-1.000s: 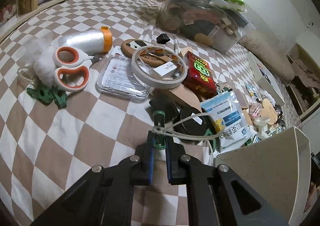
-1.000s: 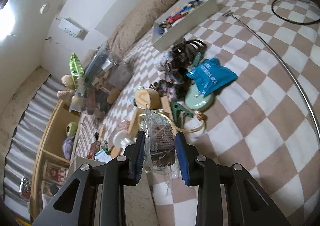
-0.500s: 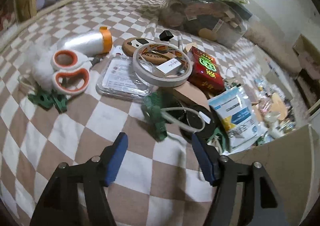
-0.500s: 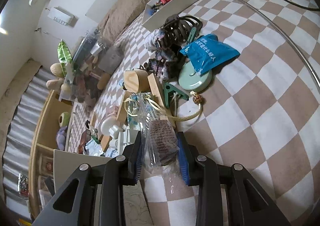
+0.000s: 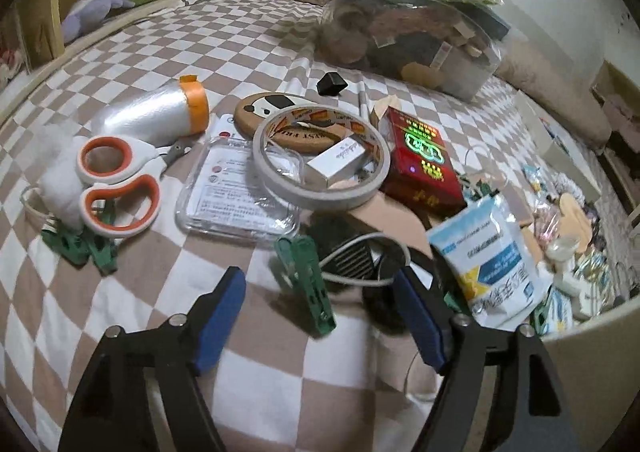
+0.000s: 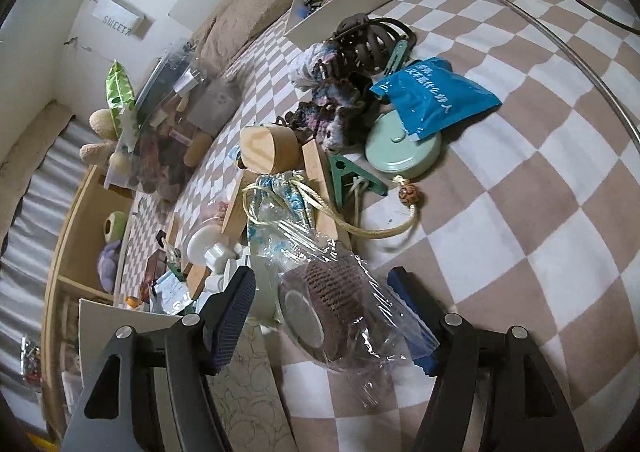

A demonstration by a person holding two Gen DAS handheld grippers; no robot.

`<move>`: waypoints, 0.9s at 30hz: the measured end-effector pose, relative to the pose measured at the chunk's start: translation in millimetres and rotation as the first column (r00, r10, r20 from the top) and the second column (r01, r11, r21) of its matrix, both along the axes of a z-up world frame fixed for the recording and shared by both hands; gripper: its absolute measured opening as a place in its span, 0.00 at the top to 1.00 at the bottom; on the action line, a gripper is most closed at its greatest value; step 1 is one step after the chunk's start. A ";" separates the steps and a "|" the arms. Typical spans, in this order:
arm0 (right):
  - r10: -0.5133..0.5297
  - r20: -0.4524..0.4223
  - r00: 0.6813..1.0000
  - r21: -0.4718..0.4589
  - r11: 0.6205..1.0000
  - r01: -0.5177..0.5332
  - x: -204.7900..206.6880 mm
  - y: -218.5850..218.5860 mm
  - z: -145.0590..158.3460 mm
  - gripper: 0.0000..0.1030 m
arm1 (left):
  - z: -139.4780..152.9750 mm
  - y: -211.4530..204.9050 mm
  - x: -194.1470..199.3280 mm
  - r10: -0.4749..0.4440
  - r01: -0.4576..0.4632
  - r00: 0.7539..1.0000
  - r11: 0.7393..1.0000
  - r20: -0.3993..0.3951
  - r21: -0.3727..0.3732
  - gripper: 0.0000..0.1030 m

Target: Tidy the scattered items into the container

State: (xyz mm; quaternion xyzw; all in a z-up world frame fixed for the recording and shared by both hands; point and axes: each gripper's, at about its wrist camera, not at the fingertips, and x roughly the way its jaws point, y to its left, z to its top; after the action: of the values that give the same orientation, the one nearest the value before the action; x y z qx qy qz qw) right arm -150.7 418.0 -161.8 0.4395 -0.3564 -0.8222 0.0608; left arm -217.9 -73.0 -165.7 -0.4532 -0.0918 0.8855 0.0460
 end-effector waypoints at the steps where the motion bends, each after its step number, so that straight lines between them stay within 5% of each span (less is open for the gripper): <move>1: 0.002 -0.001 1.000 0.002 1.000 -0.002 -0.9 -0.7 -0.3 0.33 | -0.2 0.5 -1.1 -0.003 0.003 1.000 1.000 -0.001 0.003 0.25; 4: 0.010 -0.008 1.000 0.012 1.000 -0.010 -1.7 -2.9 0.1 0.49 | -1.6 1.6 -2.8 -0.019 0.019 1.000 1.000 -0.001 0.010 0.29; 6: 0.009 -0.024 1.000 0.005 1.000 -0.009 0.4 -2.8 2.5 0.55 | -0.8 -0.3 -2.5 -0.036 0.036 0.999 0.998 0.002 0.056 0.54; 9: 0.011 -0.056 0.998 0.024 1.000 -0.009 4.8 -3.6 9.9 0.55 | -1.2 -2.8 -1.5 -0.052 0.049 0.998 0.990 0.022 0.130 0.73; 17: -0.003 -0.075 0.997 -0.002 1.000 0.003 10.6 1.3 13.7 0.55 | 5.2 2.6 9.0 -0.080 0.078 0.997 0.987 0.013 0.142 0.85; 27: -0.046 -0.141 0.989 -0.046 0.998 0.040 27.1 10.2 30.5 0.55 | 15.1 -3.3 22.0 -0.077 0.079 0.997 0.982 -0.022 0.169 0.87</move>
State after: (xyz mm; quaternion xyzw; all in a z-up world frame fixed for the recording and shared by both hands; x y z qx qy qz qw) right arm -123.7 428.1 -131.3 0.3709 -0.3782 -0.8446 0.0778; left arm -195.9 -76.4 -150.6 -0.4442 -0.1489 0.8753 0.1198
